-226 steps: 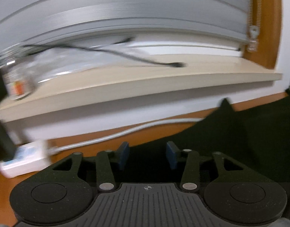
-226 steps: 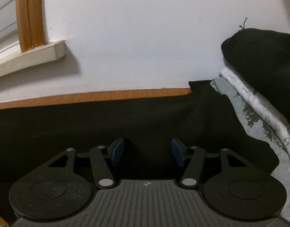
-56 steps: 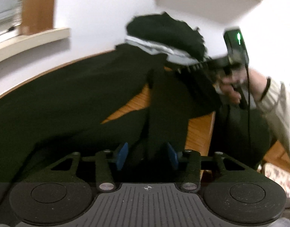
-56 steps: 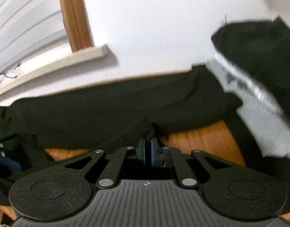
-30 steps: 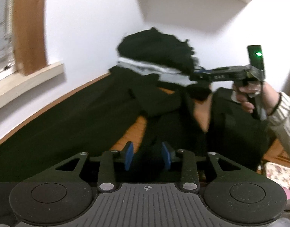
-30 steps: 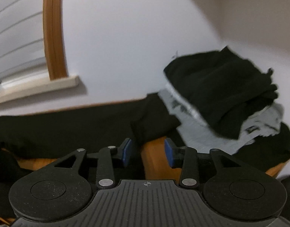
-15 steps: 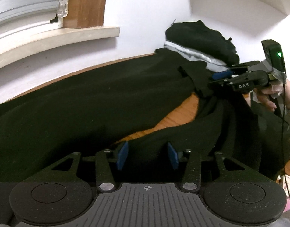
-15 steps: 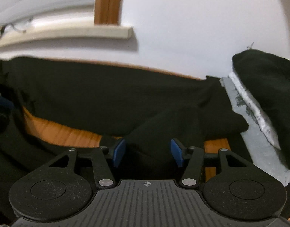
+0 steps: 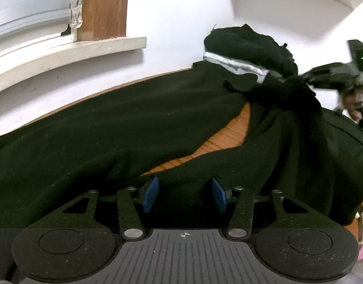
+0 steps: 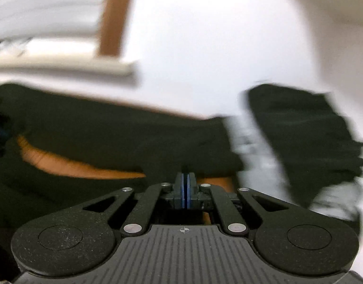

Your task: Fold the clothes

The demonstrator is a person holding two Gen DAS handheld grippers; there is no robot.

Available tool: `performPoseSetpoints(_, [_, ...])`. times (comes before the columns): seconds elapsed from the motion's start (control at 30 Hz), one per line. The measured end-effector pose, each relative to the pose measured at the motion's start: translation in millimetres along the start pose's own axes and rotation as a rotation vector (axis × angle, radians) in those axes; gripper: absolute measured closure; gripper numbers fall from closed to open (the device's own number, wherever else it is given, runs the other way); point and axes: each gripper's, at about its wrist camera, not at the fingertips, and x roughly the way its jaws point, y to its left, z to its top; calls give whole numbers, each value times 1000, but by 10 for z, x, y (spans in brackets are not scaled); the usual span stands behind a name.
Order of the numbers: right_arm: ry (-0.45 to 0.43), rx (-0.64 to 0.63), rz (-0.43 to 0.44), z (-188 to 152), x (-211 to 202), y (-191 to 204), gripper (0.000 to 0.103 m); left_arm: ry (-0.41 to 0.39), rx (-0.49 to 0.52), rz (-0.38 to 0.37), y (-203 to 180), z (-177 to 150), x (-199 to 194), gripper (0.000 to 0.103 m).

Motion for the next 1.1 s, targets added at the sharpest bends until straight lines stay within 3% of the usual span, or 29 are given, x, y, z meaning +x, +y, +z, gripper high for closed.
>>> performPoseSetpoints(0.07, [10,50,-92,-136,-192,-238,100,-6,7,-4,-14,34,-35,46])
performPoseSetpoints(0.13, [75,113,-170,-334,-265,-442,99,-15,16,-6,-26,74,-66,46])
performPoseSetpoints(0.2, [146,158,-221,-512,-279,-583,92,-15,25,-6,-28,120,-66,45])
performPoseSetpoints(0.3, [120,191,-230,-587,-322,-636,73,-2,40,-2,-13,191,-15,46])
performPoseSetpoints(0.4, [36,203,-241,-450,-317,-561,69,19,44,-4,23,239,53,54])
performPoseSetpoints(0.47, [14,208,-185,-332,-191,-507,63,38,40,-15,46,234,81,62])
performPoseSetpoints(0.7, [34,188,75,-136,547,-15,62,58,34,-5,29,24,57,61])
performPoseSetpoints(0.9, [79,93,140,-197,669,396,61,-16,16,-2,-52,-253,-165,61])
performPoseSetpoints(1.0, [106,116,181,-215,646,333,57,-25,-1,-7,-69,-310,-239,61])
performPoseSetpoints(1.1, [107,110,159,-193,627,257,56,-17,-10,-10,-73,-296,-264,61])
